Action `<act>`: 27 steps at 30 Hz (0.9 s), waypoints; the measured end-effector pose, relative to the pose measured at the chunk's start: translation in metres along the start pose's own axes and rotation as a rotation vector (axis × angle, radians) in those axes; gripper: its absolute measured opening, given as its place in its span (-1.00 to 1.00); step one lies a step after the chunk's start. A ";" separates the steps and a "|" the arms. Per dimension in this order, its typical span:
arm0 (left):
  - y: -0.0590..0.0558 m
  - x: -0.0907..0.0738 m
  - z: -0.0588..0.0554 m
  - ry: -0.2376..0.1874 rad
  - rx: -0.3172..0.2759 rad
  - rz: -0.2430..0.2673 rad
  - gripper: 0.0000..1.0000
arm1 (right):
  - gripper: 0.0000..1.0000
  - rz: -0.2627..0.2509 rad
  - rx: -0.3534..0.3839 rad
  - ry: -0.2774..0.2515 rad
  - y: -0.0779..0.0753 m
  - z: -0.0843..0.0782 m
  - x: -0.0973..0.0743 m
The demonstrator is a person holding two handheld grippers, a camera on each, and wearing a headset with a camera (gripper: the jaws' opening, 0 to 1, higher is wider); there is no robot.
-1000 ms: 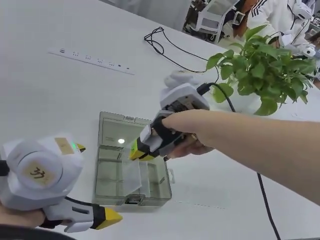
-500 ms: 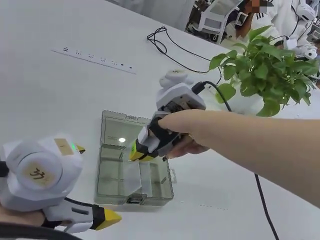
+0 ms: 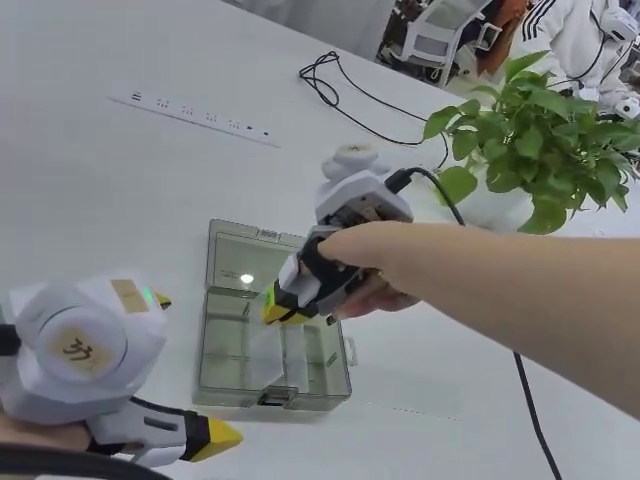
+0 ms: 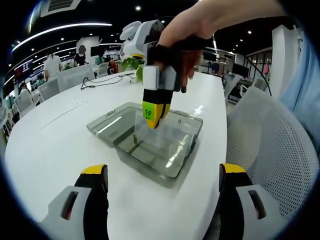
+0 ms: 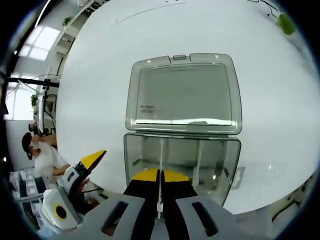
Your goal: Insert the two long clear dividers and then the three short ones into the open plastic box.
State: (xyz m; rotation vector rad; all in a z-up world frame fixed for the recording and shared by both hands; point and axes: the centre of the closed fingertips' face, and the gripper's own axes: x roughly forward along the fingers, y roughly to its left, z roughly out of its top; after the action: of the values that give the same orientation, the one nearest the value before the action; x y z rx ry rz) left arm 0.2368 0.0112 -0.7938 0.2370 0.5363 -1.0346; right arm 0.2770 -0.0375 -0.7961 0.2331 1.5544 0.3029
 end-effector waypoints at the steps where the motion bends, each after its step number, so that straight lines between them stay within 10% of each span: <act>1: 0.000 0.000 0.000 0.001 0.000 0.000 0.87 | -0.97 -0.001 -0.001 0.000 0.000 0.000 0.000; 27: 0.000 0.002 -0.006 0.010 -0.013 -0.006 0.84 | -0.96 -0.056 -0.106 0.030 -0.003 0.007 0.007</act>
State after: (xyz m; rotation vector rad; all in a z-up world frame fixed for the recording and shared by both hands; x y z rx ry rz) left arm 0.2358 0.0119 -0.7996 0.2291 0.5533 -1.0358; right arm 0.2845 -0.0376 -0.8038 0.1025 1.5664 0.3444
